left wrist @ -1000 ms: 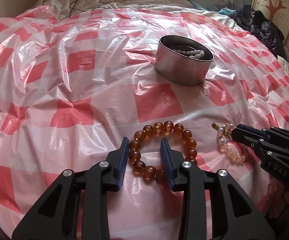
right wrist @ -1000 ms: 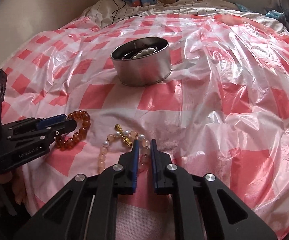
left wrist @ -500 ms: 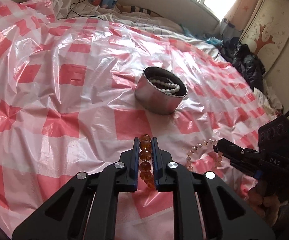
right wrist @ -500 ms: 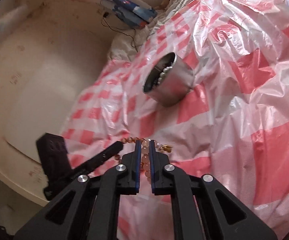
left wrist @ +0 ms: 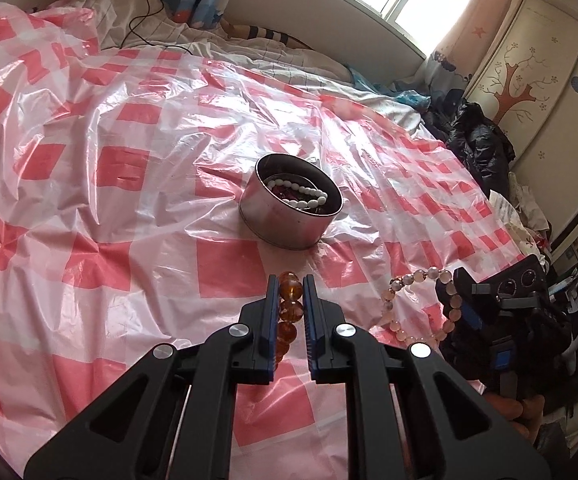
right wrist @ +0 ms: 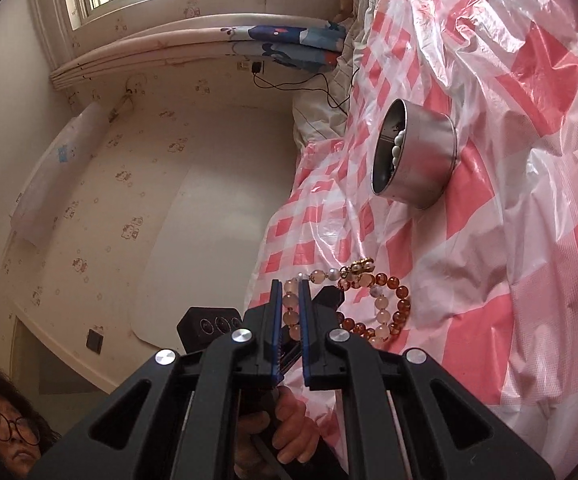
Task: Organize jewelry
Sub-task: 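Lift the amber bracelet with the left tool while the right tool reopens over the pink bracelet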
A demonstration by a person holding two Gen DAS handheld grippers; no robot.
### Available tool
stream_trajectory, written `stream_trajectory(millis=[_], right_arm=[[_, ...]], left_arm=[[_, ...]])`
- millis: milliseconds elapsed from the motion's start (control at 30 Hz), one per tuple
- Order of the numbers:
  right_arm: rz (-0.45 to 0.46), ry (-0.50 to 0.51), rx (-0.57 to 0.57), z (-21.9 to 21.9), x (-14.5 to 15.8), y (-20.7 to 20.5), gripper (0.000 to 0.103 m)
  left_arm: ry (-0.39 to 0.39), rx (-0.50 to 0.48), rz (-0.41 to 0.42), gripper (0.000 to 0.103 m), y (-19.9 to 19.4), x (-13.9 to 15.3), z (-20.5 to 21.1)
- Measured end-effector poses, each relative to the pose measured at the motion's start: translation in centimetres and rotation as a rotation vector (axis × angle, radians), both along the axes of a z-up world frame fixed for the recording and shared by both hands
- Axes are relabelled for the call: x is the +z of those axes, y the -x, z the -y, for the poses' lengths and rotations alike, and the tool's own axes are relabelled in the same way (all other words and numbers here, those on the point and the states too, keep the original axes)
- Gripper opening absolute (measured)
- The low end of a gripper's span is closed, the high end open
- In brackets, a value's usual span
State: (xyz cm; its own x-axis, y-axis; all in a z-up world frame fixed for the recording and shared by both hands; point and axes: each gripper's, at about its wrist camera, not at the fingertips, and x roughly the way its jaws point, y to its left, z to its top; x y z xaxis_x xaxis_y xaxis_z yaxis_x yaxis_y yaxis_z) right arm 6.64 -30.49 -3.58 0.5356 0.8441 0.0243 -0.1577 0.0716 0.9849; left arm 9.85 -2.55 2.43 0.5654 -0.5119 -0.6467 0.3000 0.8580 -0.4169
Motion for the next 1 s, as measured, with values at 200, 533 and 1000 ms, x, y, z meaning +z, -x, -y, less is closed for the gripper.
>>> stream_trajectory(millis=[200, 533, 1000], right_arm=[[0.008, 0.007, 0.007, 0.2, 0.2, 0.1, 0.009], [0.004, 0.016, 0.012, -0.1, 0.1, -0.1, 0.010], [-0.038, 0.874, 0.006, -5.5, 1.5, -0.1, 0.053]], left_arm=[[-0.076, 0.010, 0.055, 0.011, 0.4, 0.7, 1.3], [-0.210, 0.028, 0.110, 0.011, 0.4, 1.1, 2.7], [-0.154, 0.084, 0.027, 0.011, -0.6, -0.1, 0.1]])
